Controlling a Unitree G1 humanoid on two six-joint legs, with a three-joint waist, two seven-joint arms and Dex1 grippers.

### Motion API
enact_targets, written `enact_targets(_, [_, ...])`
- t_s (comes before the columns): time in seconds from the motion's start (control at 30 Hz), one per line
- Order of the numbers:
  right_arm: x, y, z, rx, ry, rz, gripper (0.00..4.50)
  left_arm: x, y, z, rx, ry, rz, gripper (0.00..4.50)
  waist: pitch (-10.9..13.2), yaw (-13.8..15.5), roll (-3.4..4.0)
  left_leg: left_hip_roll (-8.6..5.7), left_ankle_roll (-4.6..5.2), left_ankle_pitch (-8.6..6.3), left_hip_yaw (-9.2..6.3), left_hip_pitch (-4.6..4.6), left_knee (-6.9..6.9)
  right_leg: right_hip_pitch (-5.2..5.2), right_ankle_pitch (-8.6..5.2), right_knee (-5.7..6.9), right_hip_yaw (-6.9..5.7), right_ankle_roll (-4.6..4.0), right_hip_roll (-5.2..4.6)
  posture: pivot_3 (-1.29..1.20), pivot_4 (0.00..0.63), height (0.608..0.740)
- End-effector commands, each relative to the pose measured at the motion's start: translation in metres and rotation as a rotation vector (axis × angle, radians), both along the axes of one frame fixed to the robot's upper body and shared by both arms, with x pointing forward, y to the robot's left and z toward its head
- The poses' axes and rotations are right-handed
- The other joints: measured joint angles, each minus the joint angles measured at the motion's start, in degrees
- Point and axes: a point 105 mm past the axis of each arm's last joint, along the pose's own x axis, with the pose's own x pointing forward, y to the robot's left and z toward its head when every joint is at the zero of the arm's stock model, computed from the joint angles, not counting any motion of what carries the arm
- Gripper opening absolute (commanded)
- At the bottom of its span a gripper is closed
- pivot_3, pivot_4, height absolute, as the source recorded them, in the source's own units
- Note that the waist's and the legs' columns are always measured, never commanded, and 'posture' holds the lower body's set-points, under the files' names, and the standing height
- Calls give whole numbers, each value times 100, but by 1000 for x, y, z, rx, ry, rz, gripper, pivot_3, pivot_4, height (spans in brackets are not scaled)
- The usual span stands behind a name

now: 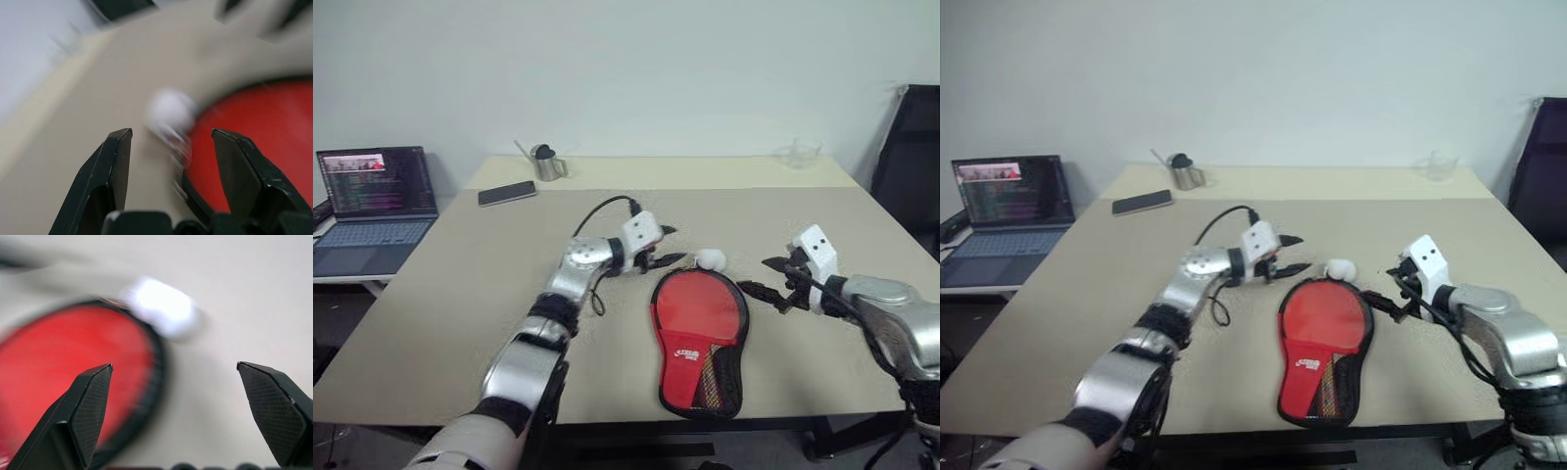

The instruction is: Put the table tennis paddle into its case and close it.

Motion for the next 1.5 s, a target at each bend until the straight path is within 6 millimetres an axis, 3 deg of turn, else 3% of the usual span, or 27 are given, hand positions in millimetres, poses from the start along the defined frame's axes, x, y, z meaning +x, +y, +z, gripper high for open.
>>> enact_targets(0.03, [9, -7, 1, -35, -50, -85, 4500, -28, 20, -1, 71, 59, -78, 2815, 4, -9, 5, 0, 0, 0, 0, -4, 3, -4, 0, 2, 0, -1, 0, 0, 150, 740])
enact_targets(0.17, [18, -7, 1, -4, -64, -135, 4500, -46, 34, 17, 35, 98, -82, 2815, 5, 62, 6, -6, 0, 0, -12, -21, 15, -7, 1, -2, -8, -1, -6, 0, 150, 740])
enact_targets(0.3, [37, -4, 16, 89, -105, -201, 4500, -56, 18, 41, -93, 137, -124, 2815, 6, 146, 10, -14, 18, -10, -19, -6, 18, 15, 4, -5, -17, -1, -11, 0, 150, 740])
enact_targets(0.4, [58, 4, 37, 204, -152, -257, 4500, -59, -6, 59, -205, 148, -160, 2815, 6, 147, 11, -11, 16, -9, -18, -3, 18, 16, 4, -3, -16, -2, -3, 0, 150, 740])
enact_targets(0.47, [67, 13, 43, 237, -162, -252, 4500, -52, -18, 52, -192, 144, -129, 2815, 6, 141, 11, -10, 8, -4, -17, -4, 17, 13, 5, -2, -16, -3, -2, 0, 150, 740])
enact_targets(0.53, [77, 27, 45, 266, -158, -241, 4500, -33, -30, 25, -96, 113, -22, 2815, 4, 130, 12, -7, 1, 0, -15, -3, 13, 11, 4, -3, -13, -3, 2, 0, 150, 740])
enact_targets(0.63, [90, 43, 39, 289, -145, -235, 4500, -8, -48, 4, -93, 105, 105, 2815, 0, 130, 18, -10, 1, 1, -5, 6, 12, 15, 5, -2, -14, -3, 16, 0, 150, 740])
enact_targets(0.87, [109, 58, 32, 313, -124, -257, 4500, -2, -89, -5, -223, 176, 124, 2815, 1, 59, 19, -7, 0, 1, 2, -17, 10, -10, 5, -4, -4, -4, -1, 0, 150, 740])
enact_targets(1.13, [113, 73, 23, 301, -84, -242, 4500, -9, -102, -24, -265, 261, 193, 2815, 0, -11, 20, -7, 0, 1, 1, -14, 8, -8, 5, -2, 1, -4, -5, 0, 150, 740])
enact_targets(1.23, [112, 79, 18, 296, -65, -219, 4500, -25, -110, -23, -297, 315, 137, 3390, 0, -20, 21, -7, 1, 1, 3, -14, 8, -9, 5, 0, 4, -3, -5, 0, 150, 740])
enact_targets(1.33, [112, 82, 17, 293, -57, -207, 4500, -28, -109, -23, -294, 318, 148, 4423, 0, -16, 21, -7, 0, 1, 1, -14, 7, -9, 5, 0, 4, -4, -5, 0, 150, 740])
enact_targets(1.5, [110, 91, 14, 282, -28, -161, 4500, -30, -110, -29, -265, 369, 185, 4473, 0, -9, 21, -8, 0, 1, 0, -13, 9, -7, 5, 2, 2, -4, -5, 0, 150, 740])
